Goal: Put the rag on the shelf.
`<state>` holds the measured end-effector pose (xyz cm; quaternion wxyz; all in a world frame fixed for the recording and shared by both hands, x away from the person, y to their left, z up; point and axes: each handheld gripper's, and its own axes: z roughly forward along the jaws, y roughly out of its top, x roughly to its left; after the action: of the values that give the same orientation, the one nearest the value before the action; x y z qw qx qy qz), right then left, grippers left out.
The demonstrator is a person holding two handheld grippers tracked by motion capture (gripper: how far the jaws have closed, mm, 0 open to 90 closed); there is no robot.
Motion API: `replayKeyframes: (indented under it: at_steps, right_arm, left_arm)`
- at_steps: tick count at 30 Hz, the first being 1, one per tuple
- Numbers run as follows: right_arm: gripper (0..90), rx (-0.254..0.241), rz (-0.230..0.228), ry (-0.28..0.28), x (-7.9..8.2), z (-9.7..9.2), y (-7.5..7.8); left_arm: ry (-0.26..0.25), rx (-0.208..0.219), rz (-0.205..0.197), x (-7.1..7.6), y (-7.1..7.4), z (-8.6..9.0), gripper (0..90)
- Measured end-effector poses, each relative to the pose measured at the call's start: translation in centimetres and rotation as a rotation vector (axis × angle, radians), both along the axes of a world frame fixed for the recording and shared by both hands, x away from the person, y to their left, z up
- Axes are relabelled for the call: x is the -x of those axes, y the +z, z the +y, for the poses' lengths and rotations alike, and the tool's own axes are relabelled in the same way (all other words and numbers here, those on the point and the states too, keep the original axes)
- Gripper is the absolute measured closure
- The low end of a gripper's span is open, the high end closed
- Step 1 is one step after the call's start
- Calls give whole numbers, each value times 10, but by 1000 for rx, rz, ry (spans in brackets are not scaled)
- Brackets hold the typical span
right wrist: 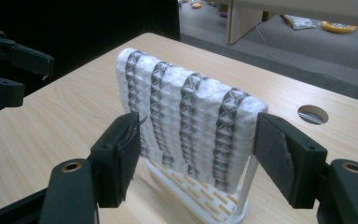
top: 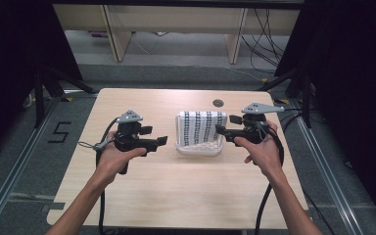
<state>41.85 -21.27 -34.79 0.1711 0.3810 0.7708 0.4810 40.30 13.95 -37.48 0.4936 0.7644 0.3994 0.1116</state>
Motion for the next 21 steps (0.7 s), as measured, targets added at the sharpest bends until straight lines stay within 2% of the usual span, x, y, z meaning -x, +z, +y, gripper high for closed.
replayKeyframes:
  at_steps: [1,4,5,7,8,9,10,14,16,17,18,19,21]
  right_arm:
    - [332,-14,7,0,1,0,-1]
    - [331,5,-8,-1,3,-1,-2]
    - [330,-19,-3,-2,4,0,-4]
    - [329,-20,9,11,6,0,-5]
    - [329,-1,0,9,6,-1,-5]
    - [329,-18,18,7,9,-1,-6]
    - [328,-20,6,11,10,-1,-8]
    - [328,-30,12,6,14,-2,-12]
    - [328,-13,10,9,14,-4,-12]
    - [327,-20,24,8,15,-4,-12]
    - [328,-30,15,12,15,-4,-14]
    - [327,-13,8,17,15,-5,-14]
    - [327,-18,21,14,18,-5,-14]
  left_arm:
    - [1,1,-1,1,-1,0,263]
    - [1,3,0,4,-4,3,263]
    - [2,3,-4,5,-5,3,263]
    - [-2,7,1,6,-7,5,263]
    - [-3,6,0,7,-9,5,262]
    - [-2,-1,3,8,-9,6,262]
    - [-4,3,2,11,-11,6,262]
    - [-7,2,1,15,-15,7,262]
    - [-9,1,3,16,-16,7,262]
    - [-9,0,4,17,-17,7,261]
    - [-12,-2,4,18,-18,7,260]
    - [-15,-3,5,19,-18,7,257]
    - [-22,-8,3,21,-20,7,252]
